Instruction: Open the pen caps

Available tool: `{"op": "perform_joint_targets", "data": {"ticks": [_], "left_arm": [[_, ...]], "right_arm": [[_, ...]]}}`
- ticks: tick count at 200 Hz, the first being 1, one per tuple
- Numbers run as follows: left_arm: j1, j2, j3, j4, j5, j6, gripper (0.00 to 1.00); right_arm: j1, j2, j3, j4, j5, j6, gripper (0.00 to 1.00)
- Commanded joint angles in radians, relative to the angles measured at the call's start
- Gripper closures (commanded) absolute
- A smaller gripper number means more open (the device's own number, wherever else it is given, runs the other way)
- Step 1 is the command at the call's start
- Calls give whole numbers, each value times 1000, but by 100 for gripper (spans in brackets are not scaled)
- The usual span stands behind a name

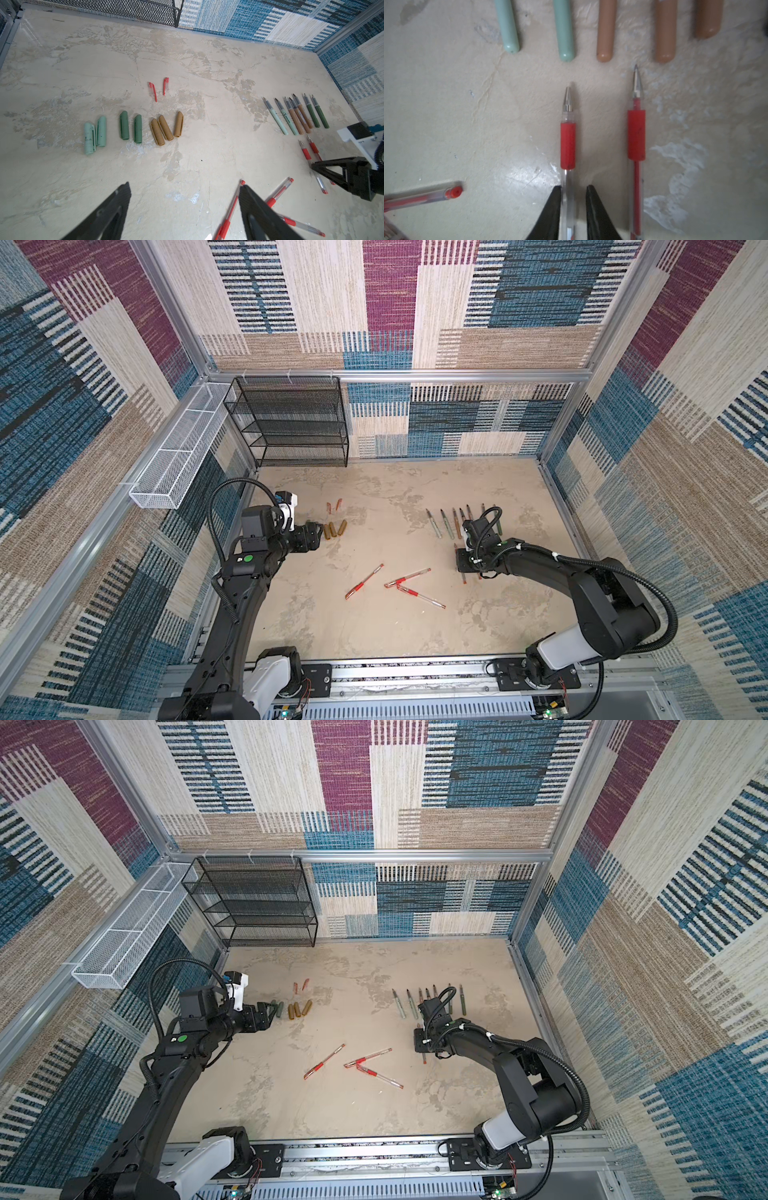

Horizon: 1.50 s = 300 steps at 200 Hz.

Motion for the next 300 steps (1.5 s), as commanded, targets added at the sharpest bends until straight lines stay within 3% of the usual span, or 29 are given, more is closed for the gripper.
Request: {"op": "perform_joint_targets", "data": {"ticks": [1, 47, 73, 143, 169, 206, 242, 300], "left_arm": [[1, -4, -4, 36, 14, -2, 14], [3, -4, -9, 44, 20, -5, 14], [10, 6, 5, 33, 15, -10, 14], [21, 1, -14, 62, 32, -23, 14], [36, 6, -5, 50, 37, -32, 14], [44, -2, -11, 52, 43, -32, 14], [48, -5, -24, 69, 39, -30, 14], [55, 15, -18, 66, 53, -47, 14]], "right_arm": [[1, -21, 34, -34, -7, 7, 73], [9, -100, 54, -96, -160, -23, 61], [86, -117, 69, -147, -190, -42, 58], [297, -3, 124, -207, -189, -53, 57], [400, 70, 176, -238, -117, -82, 57], [463, 160, 224, -240, -113, -121, 57], [496, 212, 231, -240, -123, -135, 58], [558, 269, 242, -302, -69, -130, 75]]}}
